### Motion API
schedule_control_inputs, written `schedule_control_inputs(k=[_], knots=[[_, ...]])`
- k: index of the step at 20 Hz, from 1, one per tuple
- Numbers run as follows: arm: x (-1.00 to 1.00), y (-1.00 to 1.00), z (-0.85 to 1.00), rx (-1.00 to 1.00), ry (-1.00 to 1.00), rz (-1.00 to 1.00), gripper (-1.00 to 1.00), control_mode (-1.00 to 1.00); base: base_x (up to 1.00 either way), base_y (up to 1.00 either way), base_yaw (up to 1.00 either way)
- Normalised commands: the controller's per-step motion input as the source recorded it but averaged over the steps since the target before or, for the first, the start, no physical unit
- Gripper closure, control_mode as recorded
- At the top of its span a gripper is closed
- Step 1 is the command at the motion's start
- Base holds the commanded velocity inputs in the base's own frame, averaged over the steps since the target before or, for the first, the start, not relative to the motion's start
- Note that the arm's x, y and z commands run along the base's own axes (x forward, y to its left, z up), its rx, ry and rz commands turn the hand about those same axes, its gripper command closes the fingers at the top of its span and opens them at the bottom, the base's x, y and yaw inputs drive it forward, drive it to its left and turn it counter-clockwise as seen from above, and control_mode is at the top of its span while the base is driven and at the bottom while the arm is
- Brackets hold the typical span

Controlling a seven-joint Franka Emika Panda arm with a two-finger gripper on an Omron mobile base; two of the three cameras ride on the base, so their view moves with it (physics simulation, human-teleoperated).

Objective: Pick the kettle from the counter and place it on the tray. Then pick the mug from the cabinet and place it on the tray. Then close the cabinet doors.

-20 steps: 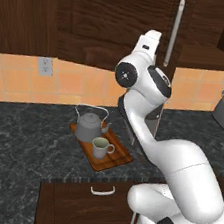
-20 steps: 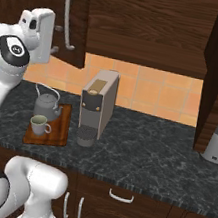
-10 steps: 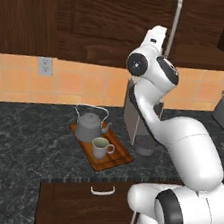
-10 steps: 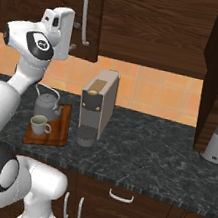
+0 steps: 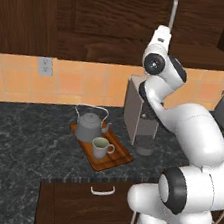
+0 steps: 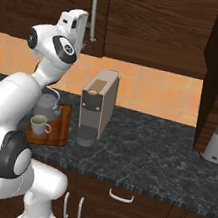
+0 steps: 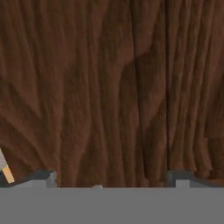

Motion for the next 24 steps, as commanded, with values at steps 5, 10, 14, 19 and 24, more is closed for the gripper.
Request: schedule_control_inputs(k=[5,10,14,19,24], knots=[[0.46,0.00,-0.04,0.00,0.00,0.29,-1.00,-1.00,0.00,0.00,0.00],[0.48,0.01,-0.07,0.00,0.00,0.29,-1.00,-1.00,0.00,0.00,0.00],[0.32,0.15,-0.13,0.00,0.00,0.22,-1.00,-1.00,0.00,0.00,0.00],[0.04,0.36,0.02,-0.11,0.00,0.19,-1.00,-1.00,0.00,0.00,0.00],[0.00,0.22,0.20,-0.20,0.00,0.04,-1.00,-1.00,0.00,0.00,0.00]])
